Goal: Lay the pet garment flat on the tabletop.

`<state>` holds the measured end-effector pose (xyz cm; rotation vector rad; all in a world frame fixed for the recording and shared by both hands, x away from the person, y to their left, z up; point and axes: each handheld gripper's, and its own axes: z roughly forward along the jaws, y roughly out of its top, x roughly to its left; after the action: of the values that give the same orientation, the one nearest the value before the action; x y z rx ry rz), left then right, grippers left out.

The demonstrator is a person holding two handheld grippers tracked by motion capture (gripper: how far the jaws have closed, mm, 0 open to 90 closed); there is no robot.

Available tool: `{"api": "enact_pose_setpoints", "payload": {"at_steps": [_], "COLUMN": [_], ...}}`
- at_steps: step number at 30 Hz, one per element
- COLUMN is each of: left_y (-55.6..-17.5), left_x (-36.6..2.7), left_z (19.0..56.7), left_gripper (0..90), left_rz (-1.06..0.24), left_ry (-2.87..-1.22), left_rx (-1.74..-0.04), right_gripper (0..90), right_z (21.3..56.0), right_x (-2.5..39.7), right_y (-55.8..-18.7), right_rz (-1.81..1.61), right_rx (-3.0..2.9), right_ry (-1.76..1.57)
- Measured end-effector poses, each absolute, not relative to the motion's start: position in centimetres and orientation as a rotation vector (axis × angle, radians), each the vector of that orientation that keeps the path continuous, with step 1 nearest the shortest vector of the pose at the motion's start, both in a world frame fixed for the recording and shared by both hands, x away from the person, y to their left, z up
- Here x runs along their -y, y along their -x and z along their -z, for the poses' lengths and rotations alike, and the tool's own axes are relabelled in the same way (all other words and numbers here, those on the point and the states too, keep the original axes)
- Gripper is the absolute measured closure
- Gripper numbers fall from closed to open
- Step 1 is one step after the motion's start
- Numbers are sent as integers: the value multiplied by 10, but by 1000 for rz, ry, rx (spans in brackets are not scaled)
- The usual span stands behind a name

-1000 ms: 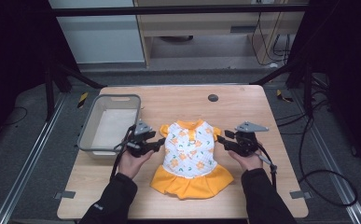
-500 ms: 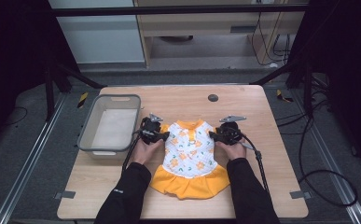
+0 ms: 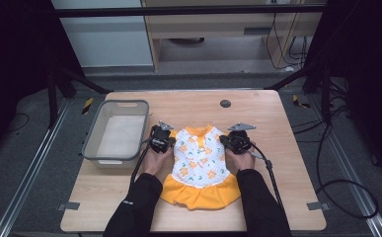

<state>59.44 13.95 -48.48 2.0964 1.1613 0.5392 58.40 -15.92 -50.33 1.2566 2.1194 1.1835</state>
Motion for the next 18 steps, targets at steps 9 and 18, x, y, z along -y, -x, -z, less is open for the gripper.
{"api": "enact_pose_setpoints", "payload": {"at_steps": [9, 18], "left_y": [-591, -533], "left_x": [-142, -141], "left_z": [467, 439], "left_gripper": [650, 754], "left_rz": [-519, -417], "left_ry": [-2030, -2027], "left_rx": [-1163, -924], "right_gripper": [705, 855], "right_z": [493, 456], "right_x": [161, 174], "right_y": [-584, -528], "right_rz": [-1165, -1300], "right_rx": [-2116, -2174], "right_ry": [-1242, -1175]}}
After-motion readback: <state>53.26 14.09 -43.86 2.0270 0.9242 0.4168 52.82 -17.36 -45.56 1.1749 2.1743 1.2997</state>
